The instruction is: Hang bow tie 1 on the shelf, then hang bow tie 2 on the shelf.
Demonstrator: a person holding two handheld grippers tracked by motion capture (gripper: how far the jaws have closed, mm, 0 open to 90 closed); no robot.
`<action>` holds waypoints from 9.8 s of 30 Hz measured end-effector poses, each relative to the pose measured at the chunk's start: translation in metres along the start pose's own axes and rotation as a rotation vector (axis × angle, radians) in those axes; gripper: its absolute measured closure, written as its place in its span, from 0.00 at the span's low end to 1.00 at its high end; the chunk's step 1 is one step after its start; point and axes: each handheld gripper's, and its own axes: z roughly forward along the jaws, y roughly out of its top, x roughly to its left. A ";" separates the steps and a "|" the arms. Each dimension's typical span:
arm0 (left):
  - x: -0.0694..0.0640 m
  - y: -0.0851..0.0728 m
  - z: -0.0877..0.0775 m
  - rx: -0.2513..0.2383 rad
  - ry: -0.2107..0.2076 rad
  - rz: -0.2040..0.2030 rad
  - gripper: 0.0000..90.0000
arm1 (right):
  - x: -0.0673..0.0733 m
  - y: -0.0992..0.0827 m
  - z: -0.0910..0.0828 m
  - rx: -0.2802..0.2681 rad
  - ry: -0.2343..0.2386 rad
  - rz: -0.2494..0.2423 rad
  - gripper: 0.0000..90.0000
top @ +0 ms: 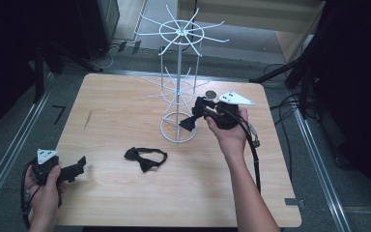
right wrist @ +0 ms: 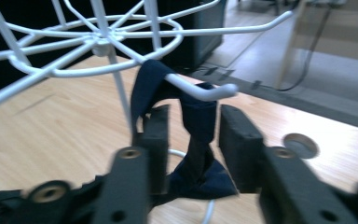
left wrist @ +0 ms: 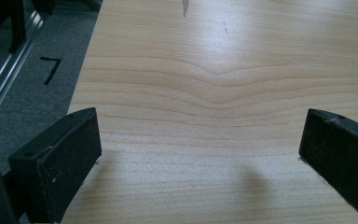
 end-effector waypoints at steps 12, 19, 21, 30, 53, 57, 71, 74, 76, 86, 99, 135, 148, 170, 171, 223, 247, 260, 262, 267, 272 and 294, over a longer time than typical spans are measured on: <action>0.000 0.000 0.000 0.009 0.002 0.004 0.00 | -0.005 -0.013 -0.023 -0.002 -0.108 0.028 0.44; 0.000 0.000 0.000 0.010 0.005 0.003 0.00 | -0.006 -0.018 -0.034 -0.014 -0.109 0.039 0.43; 0.000 0.000 0.000 0.011 0.005 0.003 0.00 | -0.006 -0.020 -0.037 -0.013 -0.117 0.038 0.42; 0.000 0.000 0.000 0.012 0.004 0.004 0.00 | -0.003 -0.032 -0.053 -0.012 -0.128 0.057 0.39; 0.001 0.000 0.000 0.009 0.005 0.001 0.00 | 0.038 -0.067 -0.040 0.067 -0.036 0.023 0.45; 0.001 0.000 0.000 0.011 0.005 0.002 0.00 | 0.045 -0.068 -0.035 0.070 -0.020 0.021 0.45; 0.001 0.000 0.000 0.008 0.003 -0.003 0.00 | 0.064 -0.078 -0.012 0.118 0.037 0.011 0.52; 0.001 0.000 0.000 0.007 0.004 -0.002 0.00 | 0.067 -0.082 -0.008 0.127 0.051 0.020 0.55; 0.001 0.000 0.000 0.007 0.004 -0.003 0.00 | 0.069 -0.085 -0.005 0.135 0.062 0.018 0.57; 0.001 0.000 0.000 0.008 0.004 -0.002 0.00 | 0.080 -0.094 0.008 0.173 0.097 0.007 0.65; 0.001 0.000 0.000 0.008 0.001 -0.005 0.00 | 0.092 -0.102 0.024 0.231 0.143 0.019 0.76; 0.001 0.000 0.000 0.008 0.001 -0.003 0.00 | 0.109 -0.118 0.056 0.350 0.151 0.015 0.79; 0.001 0.000 0.000 0.004 0.003 -0.006 0.00 | 0.110 -0.121 0.055 0.359 0.133 -0.015 0.98; 0.001 0.000 -0.001 0.009 0.001 0.000 0.00 | 0.100 -0.100 0.018 0.194 0.091 -0.043 1.00; 0.001 0.000 -0.001 0.009 0.001 0.001 0.00 | 0.099 -0.098 0.015 0.186 0.090 -0.048 1.00; 0.000 0.000 0.000 0.008 0.003 0.005 0.00 | 0.065 -0.052 -0.061 -0.015 -0.013 -0.088 1.00; -0.001 0.000 0.000 0.011 0.003 0.007 0.00 | 0.061 -0.037 -0.080 -0.066 -0.030 -0.085 1.00; -0.001 0.000 0.000 0.009 0.004 0.005 0.00 | 0.060 -0.031 -0.086 -0.078 -0.030 -0.085 1.00; -0.001 0.000 0.000 0.010 0.004 0.006 0.00 | 0.060 -0.030 -0.087 -0.081 -0.028 -0.088 1.00; -0.001 0.000 0.000 0.011 0.004 0.004 0.00 | 0.062 -0.027 -0.089 -0.085 -0.026 -0.093 1.00; -0.001 0.000 0.000 0.013 0.003 0.004 0.00 | 0.063 -0.023 -0.090 -0.090 -0.023 -0.097 1.00; 0.000 0.000 0.000 0.010 0.001 -0.003 0.00 | 0.065 -0.009 -0.088 -0.106 -0.014 -0.108 1.00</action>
